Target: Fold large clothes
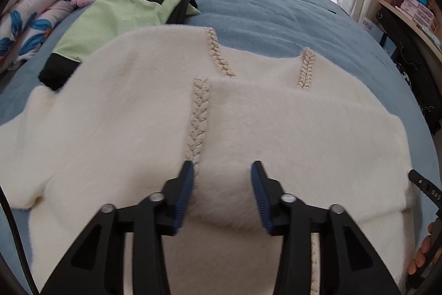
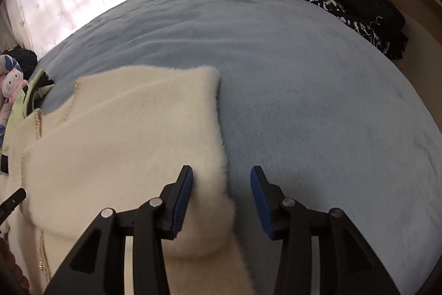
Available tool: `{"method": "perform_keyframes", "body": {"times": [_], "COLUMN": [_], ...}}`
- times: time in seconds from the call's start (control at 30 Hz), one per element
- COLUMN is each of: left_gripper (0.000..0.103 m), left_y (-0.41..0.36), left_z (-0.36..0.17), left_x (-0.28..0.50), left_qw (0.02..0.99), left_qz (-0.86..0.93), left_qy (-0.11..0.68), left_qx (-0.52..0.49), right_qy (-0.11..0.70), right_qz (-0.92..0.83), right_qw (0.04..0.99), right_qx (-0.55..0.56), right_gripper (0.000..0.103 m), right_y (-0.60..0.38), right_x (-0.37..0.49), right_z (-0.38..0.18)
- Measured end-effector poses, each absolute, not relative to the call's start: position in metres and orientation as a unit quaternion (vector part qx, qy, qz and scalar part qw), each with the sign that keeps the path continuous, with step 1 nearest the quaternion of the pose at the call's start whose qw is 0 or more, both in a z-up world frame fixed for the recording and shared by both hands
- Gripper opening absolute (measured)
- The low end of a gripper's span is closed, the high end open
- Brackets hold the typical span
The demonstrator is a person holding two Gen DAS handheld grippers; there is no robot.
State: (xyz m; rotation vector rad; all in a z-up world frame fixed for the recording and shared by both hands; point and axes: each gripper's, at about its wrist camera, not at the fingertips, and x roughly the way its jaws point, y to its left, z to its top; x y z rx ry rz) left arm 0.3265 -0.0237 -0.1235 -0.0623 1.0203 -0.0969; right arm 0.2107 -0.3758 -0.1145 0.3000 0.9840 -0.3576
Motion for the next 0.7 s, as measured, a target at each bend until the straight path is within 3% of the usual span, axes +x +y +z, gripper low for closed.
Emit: {"method": "perform_keyframes", "body": {"times": [0.7], "left_gripper": [0.048], "left_y": [-0.013], "left_z": [-0.079], "left_x": [0.265], "left_qw": [0.875], "left_qz": [-0.024], "left_qy": [0.482], "left_qx": [-0.041], "right_qy": [0.46], "right_qz": [-0.125], "right_qw": [0.87], "right_qx": [0.122], "right_gripper": [0.044], "right_y": [-0.313], "right_x": [0.17], "right_z": [-0.075]}}
